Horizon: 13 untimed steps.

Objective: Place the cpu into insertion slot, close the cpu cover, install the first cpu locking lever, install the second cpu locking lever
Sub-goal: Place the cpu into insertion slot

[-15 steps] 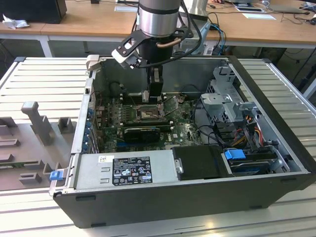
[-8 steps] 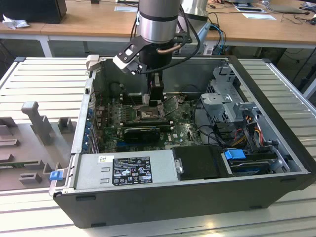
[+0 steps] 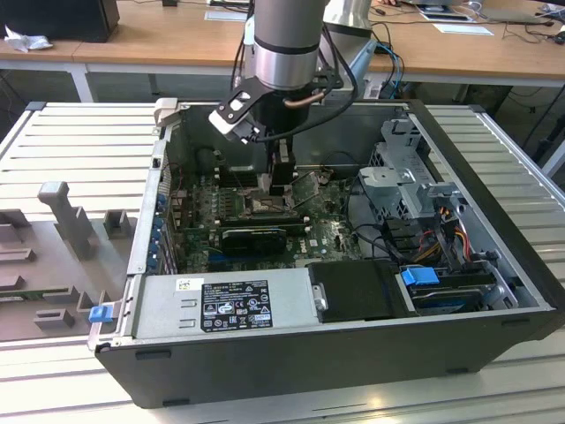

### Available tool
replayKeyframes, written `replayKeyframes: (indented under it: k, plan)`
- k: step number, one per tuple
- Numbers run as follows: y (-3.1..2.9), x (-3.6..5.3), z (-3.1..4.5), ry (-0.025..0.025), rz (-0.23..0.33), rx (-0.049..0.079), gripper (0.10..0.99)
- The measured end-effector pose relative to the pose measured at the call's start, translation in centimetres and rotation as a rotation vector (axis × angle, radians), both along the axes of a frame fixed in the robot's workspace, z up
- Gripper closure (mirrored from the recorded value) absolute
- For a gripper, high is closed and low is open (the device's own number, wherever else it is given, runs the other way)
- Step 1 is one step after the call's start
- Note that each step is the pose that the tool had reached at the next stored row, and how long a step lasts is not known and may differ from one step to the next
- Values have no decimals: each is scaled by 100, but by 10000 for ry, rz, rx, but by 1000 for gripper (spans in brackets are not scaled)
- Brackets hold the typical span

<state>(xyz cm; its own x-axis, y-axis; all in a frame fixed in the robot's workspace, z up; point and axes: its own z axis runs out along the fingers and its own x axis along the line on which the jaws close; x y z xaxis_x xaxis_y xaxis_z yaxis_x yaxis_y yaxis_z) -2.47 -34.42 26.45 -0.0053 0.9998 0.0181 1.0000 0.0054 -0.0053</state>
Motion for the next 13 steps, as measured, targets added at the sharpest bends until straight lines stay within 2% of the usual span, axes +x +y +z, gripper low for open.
replayKeyframes:
  k: [4, 5, 8, 13]
  plan:
    - [11, -8, -81, -2, 91, -25, 557]
    - [39, -8, -118, -26, 135, -32, 557]
    - [108, -16, -192, -36, 139, -30, 557]
    - [140, -93, -298, -39, 138, -32, 557]
